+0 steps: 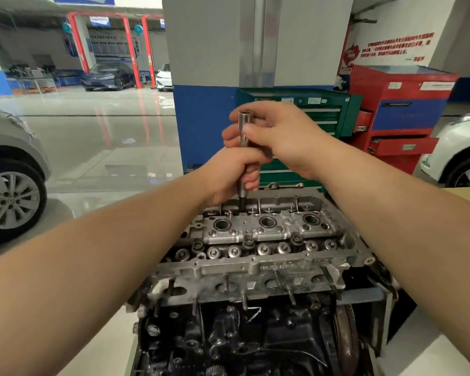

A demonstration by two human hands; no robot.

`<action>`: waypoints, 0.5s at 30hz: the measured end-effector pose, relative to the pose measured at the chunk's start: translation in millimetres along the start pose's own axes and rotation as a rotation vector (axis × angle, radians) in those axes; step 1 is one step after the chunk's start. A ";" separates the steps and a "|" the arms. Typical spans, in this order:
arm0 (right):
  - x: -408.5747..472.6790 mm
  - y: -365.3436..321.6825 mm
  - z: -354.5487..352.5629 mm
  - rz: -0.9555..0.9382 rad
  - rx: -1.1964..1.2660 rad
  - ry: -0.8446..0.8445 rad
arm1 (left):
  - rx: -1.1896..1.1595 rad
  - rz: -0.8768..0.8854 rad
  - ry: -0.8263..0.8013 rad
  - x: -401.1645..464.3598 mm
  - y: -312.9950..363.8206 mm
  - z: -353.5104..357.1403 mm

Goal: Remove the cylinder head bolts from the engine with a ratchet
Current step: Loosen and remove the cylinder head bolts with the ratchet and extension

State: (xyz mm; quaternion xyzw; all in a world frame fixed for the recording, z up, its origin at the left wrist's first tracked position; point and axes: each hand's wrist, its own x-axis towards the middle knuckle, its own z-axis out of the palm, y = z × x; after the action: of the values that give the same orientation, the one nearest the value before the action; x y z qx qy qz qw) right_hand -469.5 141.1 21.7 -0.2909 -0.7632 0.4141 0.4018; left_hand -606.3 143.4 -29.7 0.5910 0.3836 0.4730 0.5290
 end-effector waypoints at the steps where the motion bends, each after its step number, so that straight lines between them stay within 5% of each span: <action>1: -0.1 -1.4 -0.5 -0.002 -0.080 0.062 | 0.066 0.038 0.139 -2.2 -4.8 6.0; 4: 1.2 -2.6 7.0 0.005 -0.534 0.419 | 0.093 0.139 0.581 -10.7 -29.4 28.8; 6: -2.6 -1.0 19.1 -0.022 -0.691 0.611 | 0.050 0.188 0.658 -14.6 -39.3 42.1; 9: -6.1 1.4 28.1 -0.033 -0.677 0.625 | 0.058 0.165 0.641 -10.9 -32.5 51.3; 11: -4.0 -1.6 20.5 -0.005 -0.489 0.512 | 0.141 0.111 0.527 -5.3 -21.8 38.3; 15: -4.0 -10.3 5.5 0.001 -0.159 0.148 | 0.041 -0.076 -0.097 0.3 -2.1 -0.9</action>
State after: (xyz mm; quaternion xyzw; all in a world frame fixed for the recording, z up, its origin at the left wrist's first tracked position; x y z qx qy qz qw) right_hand -473.3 130.7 27.3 -0.3521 -0.7617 0.3299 0.4324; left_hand -607.0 144.3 -31.8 0.6088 0.3893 0.4154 0.5525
